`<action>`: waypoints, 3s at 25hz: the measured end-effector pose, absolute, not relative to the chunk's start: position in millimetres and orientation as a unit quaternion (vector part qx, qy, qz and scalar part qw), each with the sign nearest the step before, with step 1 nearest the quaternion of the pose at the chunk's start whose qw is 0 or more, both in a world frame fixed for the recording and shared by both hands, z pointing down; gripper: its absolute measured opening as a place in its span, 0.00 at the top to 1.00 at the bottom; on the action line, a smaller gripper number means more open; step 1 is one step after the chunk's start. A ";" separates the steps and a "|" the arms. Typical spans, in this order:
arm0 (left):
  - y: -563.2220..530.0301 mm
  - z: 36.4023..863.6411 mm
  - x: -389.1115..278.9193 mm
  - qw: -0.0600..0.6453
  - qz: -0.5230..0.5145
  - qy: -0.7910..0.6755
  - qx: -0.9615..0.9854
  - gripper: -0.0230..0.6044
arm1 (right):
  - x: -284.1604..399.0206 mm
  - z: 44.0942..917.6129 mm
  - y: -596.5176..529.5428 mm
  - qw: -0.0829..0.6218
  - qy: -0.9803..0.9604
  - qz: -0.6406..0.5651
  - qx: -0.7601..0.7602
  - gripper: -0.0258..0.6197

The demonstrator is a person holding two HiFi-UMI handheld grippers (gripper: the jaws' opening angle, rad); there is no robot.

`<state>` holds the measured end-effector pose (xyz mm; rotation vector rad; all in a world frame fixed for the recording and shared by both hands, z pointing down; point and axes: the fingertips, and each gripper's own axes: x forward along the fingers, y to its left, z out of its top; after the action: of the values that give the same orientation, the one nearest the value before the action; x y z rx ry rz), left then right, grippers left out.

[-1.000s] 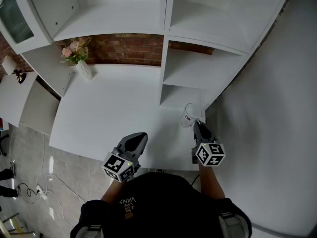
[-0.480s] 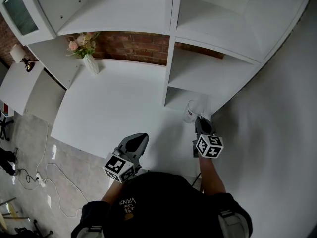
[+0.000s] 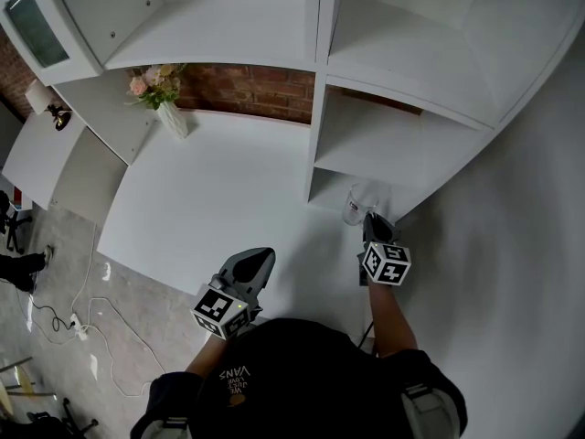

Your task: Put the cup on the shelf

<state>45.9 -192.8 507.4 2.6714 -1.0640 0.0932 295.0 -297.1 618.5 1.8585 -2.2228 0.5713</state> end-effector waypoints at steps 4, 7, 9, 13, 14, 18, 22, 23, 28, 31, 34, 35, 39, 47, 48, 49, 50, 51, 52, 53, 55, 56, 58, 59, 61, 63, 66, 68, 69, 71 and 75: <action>-198.5 509.1 46.0 0.134 0.034 -0.371 0.918 0.95 | 297.4 625.0 -305.7 0.099 -0.746 0.189 0.631 0.91; -200.7 508.9 49.4 0.136 0.034 -0.369 0.919 0.95 | 299.7 628.4 -311.5 0.104 -0.742 0.184 0.636 0.91; -201.7 509.3 52.7 0.134 0.036 -0.365 0.921 0.95 | 301.5 629.8 -315.8 0.106 -0.739 0.180 0.640 0.91; -203.0 507.6 59.2 0.136 0.038 -0.359 0.922 0.95 | 303.0 632.9 -322.5 0.109 -0.736 0.176 0.645 0.91; -203.6 506.2 60.4 0.136 0.038 -0.359 0.923 0.95 | 303.1 633.8 -323.7 0.110 -0.735 0.176 0.645 0.91; -205.7 507.4 61.9 0.137 0.041 -0.357 0.923 0.95 | 305.3 639.1 -326.6 0.113 -0.730 0.176 0.651 0.91; -205.5 515.4 60.2 0.142 0.049 -0.356 0.922 0.95 | 305.4 641.3 -326.2 0.110 -0.727 0.175 0.655 0.91; -205.8 514.5 60.9 0.142 0.049 -0.356 0.922 0.95 | 305.0 641.3 -326.0 0.110 -0.726 0.173 0.657 0.91; -205.7 509.3 65.7 0.140 0.046 -0.354 0.923 0.95 | 304.1 643.3 -327.4 0.100 -0.718 0.176 0.666 0.91; -204.0 510.8 64.3 0.141 0.048 -0.358 0.922 0.95 | 304.1 644.3 -330.3 0.095 -0.713 0.179 0.672 0.91; -202.6 511.7 61.9 0.142 0.049 -0.363 0.920 0.95 | 303.3 644.7 -334.0 0.098 -0.710 0.176 0.675 0.91; -202.2 511.9 61.0 0.142 0.049 -0.364 0.919 0.95 | 302.5 644.6 -335.5 0.100 -0.710 0.174 0.675 0.91; -201.0 512.5 58.7 0.143 0.048 -0.368 0.917 0.95 | 298.6 645.2 -342.4 0.105 -0.712 0.169 0.673 0.91; -201.0 513.8 61.8 0.143 0.048 -0.365 0.919 0.95 | 292.8 646.4 -358.3 0.111 -0.716 0.162 0.670 0.91; -201.1 515.1 61.7 0.144 0.049 -0.364 0.919 0.95 | 292.5 646.4 -360.0 0.111 -0.716 0.162 0.670 0.91; -201.3 515.9 61.7 0.144 0.050 -0.364 0.919 0.95 | 292.1 646.3 -361.7 0.110 -0.716 0.163 0.670 0.91; -201.4 516.4 61.9 0.145 0.051 -0.363 0.919 0.95 | 291.5 646.2 -363.5 0.109 -0.716 0.164 0.669 0.91; -201.4 517.1 62.1 0.145 0.053 -0.362 0.919 0.95 | 291.1 646.0 -365.2 0.109 -0.717 0.164 0.669 0.91; -201.3 518.2 62.3 0.146 0.054 -0.362 0.919 0.95 | 291.1 646.0 -367.0 0.109 -0.717 0.164 0.669 0.91; -201.4 518.9 62.8 0.146 0.055 -0.361 0.920 0.95 | 291.3 646.1 -368.8 0.109 -0.717 0.164 0.669 0.91; -202.7 517.9 64.4 0.146 0.056 -0.359 0.920 0.95 | 291.7 646.6 -373.0 0.110 -0.717 0.164 0.668 0.91; -203.4 517.6 64.8 0.146 0.056 -0.359 0.920 0.95 | 291.6 646.6 -375.4 0.110 -0.718 0.163 0.668 0.91; -204.5 519.1 64.5 0.147 0.058 -0.358 0.920 0.95 | 291.2 646.7 -380.0 0.112 -0.718 0.162 0.667 0.91; -205.1 520.4 64.2 0.147 0.060 -0.357 0.920 0.95 | 290.9 646.8 -382.3 0.113 -0.719 0.161 0.667 0.91; -206.7 520.8 64.2 0.148 0.061 -0.356 0.921 0.95 | 290.2 646.8 -386.4 0.114 -0.719 0.161 0.666 0.91; -208.2 519.4 65.1 0.148 0.061 -0.355 0.921 0.95 | 289.1 646.9 -389.8 0.115 -0.720 0.160 0.665 0.91; -209.4 521.0 65.6 0.148 0.064 -0.351 0.922 0.95 | 288.4 646.9 -394.8 0.117 -0.721 0.157 0.664 0.91; -210.4 521.3 66.0 0.148 0.065 -0.349 0.923 0.95 | 288.5 647.3 -397.6 0.117 -0.722 0.156 0.664 0.91; -210.9 521.1 65.9 0.147 0.066 -0.349 0.923 0.95 | 288.3 648.0 -398.6 0.117 -0.722 0.157 0.664 0.91; -211.8 520.2 65.2 0.145 0.066 -0.350 0.923 0.95 | 287.5 649.2 -399.5 0.117 -0.723 0.157 0.663 0.91; -213.7 518.0 65.1 0.145 0.067 -0.352 0.922 0.95 | 288.1 649.7 -400.0 0.113 -0.722 0.161 0.663 0.91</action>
<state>65.1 -213.7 518.0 2.6569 -1.0129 0.1939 288.1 -400.0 649.7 1.9443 -2.1195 0.4724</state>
